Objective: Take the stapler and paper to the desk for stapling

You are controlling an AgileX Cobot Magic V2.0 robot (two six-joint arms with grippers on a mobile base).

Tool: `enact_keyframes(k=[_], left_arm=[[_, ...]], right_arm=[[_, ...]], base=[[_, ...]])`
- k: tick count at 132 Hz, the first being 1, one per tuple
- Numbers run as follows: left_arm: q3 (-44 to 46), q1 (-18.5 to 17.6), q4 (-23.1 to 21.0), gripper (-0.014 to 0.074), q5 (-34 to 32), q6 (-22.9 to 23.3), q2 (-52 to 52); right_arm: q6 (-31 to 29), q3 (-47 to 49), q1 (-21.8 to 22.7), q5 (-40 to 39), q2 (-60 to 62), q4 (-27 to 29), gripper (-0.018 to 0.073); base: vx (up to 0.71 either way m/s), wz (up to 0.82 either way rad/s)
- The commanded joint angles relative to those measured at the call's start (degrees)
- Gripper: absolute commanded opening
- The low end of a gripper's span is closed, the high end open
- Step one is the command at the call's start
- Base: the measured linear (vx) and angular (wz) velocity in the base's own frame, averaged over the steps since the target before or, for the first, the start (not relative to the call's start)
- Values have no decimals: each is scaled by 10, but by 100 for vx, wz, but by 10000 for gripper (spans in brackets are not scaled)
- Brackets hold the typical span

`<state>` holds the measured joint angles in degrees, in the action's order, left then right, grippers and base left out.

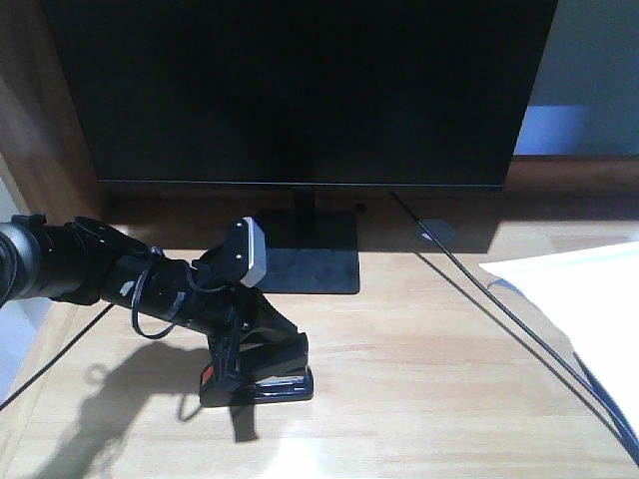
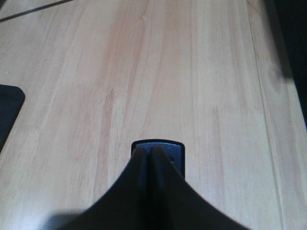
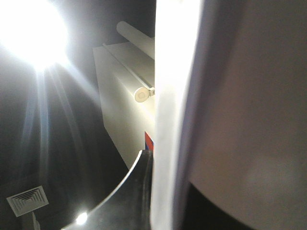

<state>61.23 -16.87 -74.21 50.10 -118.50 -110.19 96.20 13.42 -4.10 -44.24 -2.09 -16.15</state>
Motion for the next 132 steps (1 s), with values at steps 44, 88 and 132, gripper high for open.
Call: enact_keyframes(k=[44, 88, 132], left_arm=[[12, -2, -29, -6, 20, 5, 26], [12, -2, -29, -6, 20, 5, 26], [12, -2, -29, -6, 20, 5, 26]], right_arm=[[-6, 14, 3, -21, -7, 2, -6], [-7, 14, 3, -7, -8, 30, -6], [-54, 53, 3, -11, -107, 37, -3]], base=[[0, 0], [0, 0], [0, 0]])
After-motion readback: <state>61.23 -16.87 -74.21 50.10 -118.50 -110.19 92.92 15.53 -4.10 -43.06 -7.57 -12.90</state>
